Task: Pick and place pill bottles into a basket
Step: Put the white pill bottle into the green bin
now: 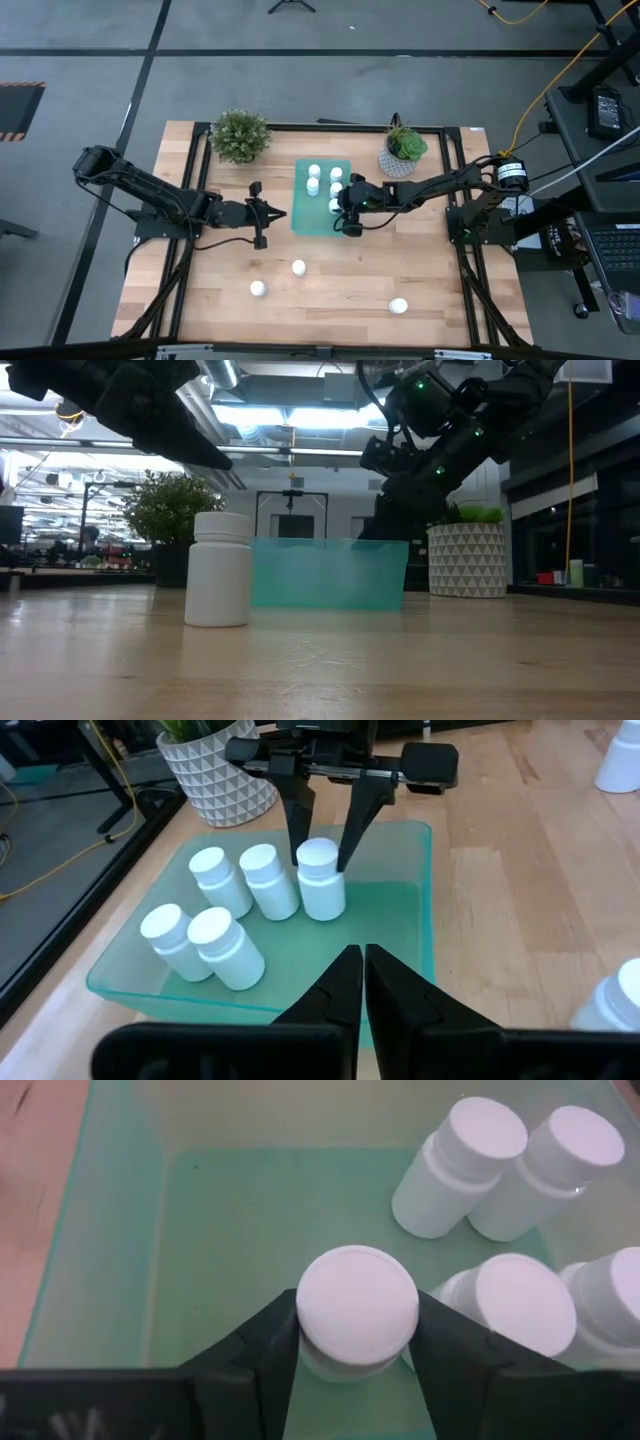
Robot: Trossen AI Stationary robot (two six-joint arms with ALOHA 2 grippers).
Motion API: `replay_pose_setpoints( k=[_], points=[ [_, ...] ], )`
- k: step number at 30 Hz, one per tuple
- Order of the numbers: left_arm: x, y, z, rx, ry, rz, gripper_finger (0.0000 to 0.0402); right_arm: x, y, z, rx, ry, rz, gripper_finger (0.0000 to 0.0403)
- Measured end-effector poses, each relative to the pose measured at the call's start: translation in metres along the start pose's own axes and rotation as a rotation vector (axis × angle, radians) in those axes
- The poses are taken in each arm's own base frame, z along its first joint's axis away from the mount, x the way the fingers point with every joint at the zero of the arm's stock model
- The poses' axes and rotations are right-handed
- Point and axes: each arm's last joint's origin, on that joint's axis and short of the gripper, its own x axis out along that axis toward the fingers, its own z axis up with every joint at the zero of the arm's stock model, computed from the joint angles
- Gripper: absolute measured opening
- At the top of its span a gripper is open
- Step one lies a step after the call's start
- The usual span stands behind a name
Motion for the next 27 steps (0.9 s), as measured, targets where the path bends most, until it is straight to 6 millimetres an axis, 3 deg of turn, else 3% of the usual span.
replay_pose_setpoints(
  k=[11, 17, 27],
  points=[
    [0.000, 0.000, 0.000, 0.000, 0.000, 0.000, 0.0010, 0.000, 0.000, 0.000, -0.005, 0.002, -0.002, 0.0238],
    [0.000, 0.000, 0.000, 0.000, 0.000, 0.000, 0.0011, -0.002, 0.000, 0.001, -0.058, -0.004, -0.002, 0.0249],
    [0.000, 0.000, 0.000, 0.000, -0.001, 0.000, 0.0012, -0.037, -0.007, 0.031, -0.090, -0.146, -0.013, 0.0247]
  ],
)
